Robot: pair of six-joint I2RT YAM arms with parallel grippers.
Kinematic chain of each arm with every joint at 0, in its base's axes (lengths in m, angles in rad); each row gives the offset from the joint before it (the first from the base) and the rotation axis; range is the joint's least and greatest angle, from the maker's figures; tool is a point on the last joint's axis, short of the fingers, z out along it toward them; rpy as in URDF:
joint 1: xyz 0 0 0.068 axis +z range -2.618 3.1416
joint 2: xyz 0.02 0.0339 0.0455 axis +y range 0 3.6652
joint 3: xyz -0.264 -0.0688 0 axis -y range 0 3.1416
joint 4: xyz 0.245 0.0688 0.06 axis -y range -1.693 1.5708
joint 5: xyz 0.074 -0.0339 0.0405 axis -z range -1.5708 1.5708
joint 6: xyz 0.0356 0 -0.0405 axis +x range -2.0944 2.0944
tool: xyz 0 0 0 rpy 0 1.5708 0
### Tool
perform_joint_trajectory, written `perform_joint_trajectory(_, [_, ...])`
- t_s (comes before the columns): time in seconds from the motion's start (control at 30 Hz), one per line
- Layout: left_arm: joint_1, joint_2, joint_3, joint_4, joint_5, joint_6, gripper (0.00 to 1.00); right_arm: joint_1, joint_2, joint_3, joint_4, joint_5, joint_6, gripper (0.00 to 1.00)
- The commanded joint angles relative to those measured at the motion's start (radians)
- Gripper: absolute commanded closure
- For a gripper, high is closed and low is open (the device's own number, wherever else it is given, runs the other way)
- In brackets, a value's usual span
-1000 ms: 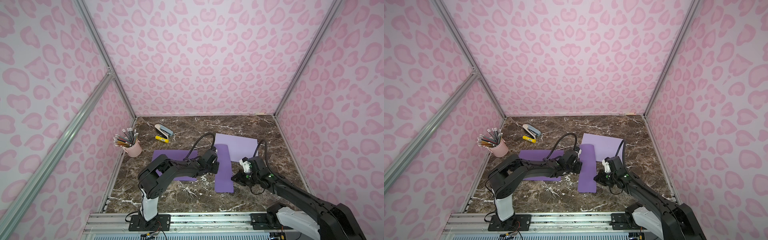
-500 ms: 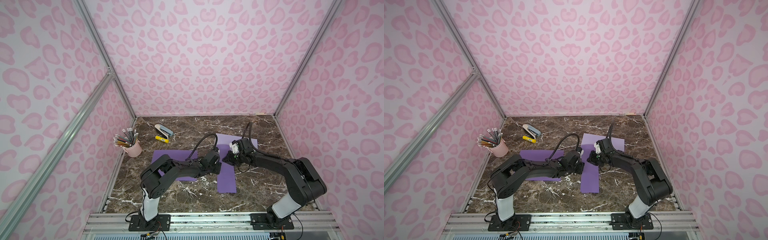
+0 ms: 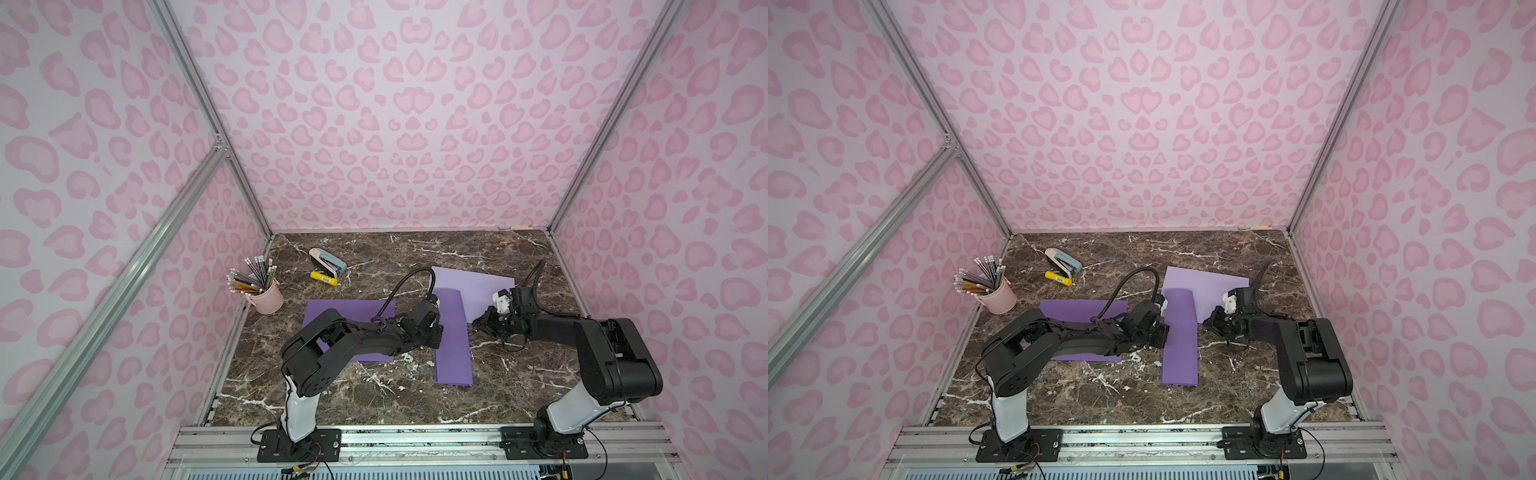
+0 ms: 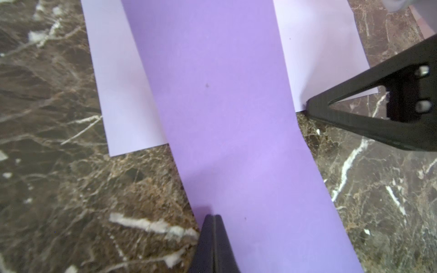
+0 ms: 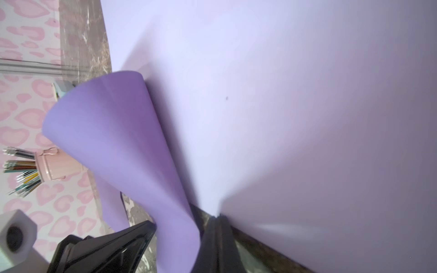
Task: Fold the rectangular paper in half along the long edge
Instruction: Fold the paper at the center of the board.
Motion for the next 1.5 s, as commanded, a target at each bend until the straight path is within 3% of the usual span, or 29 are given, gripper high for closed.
perform_joint_trajectory(0.0, [-0.002,0.017,-0.006,-0.163,0.004,0.007,0.96,0.042,-0.043,0.026,-0.053,0.003,-0.024,1.00])
perform_joint_trajectory(0.17, [-0.002,0.014,-0.005,-0.170,0.005,0.008,0.96,0.156,-0.071,0.086,-0.040,0.019,0.030,1.00])
perform_joint_trajectory(0.27, [-0.002,0.014,-0.001,-0.172,0.005,0.007,0.96,0.197,-0.008,0.136,-0.034,0.048,0.038,1.00])
perform_joint_trajectory(0.5, [-0.002,0.021,0.017,-0.180,0.008,0.009,0.96,0.169,0.144,0.217,-0.021,0.053,0.033,1.00])
perform_joint_trajectory(0.83, [-0.002,0.016,0.005,-0.181,0.002,0.010,0.96,-0.029,0.106,0.077,-0.017,0.006,-0.033,1.00])
perform_joint_trajectory(0.93, [-0.001,0.019,0.007,-0.184,0.004,0.012,0.96,-0.012,0.044,0.088,-0.034,-0.028,-0.036,1.00])
perform_joint_trajectory(1.1, [-0.001,0.022,0.009,-0.185,0.002,0.011,0.96,0.114,-0.033,0.168,-0.072,0.014,-0.010,1.00])
perform_joint_trajectory(1.23, [-0.002,0.025,0.012,-0.186,0.005,0.010,0.96,0.171,0.059,0.234,-0.072,0.039,0.001,1.00])
perform_joint_trajectory(1.47, [-0.001,0.031,0.015,-0.189,0.009,0.013,0.96,0.125,0.188,0.288,-0.052,0.039,0.002,1.00])
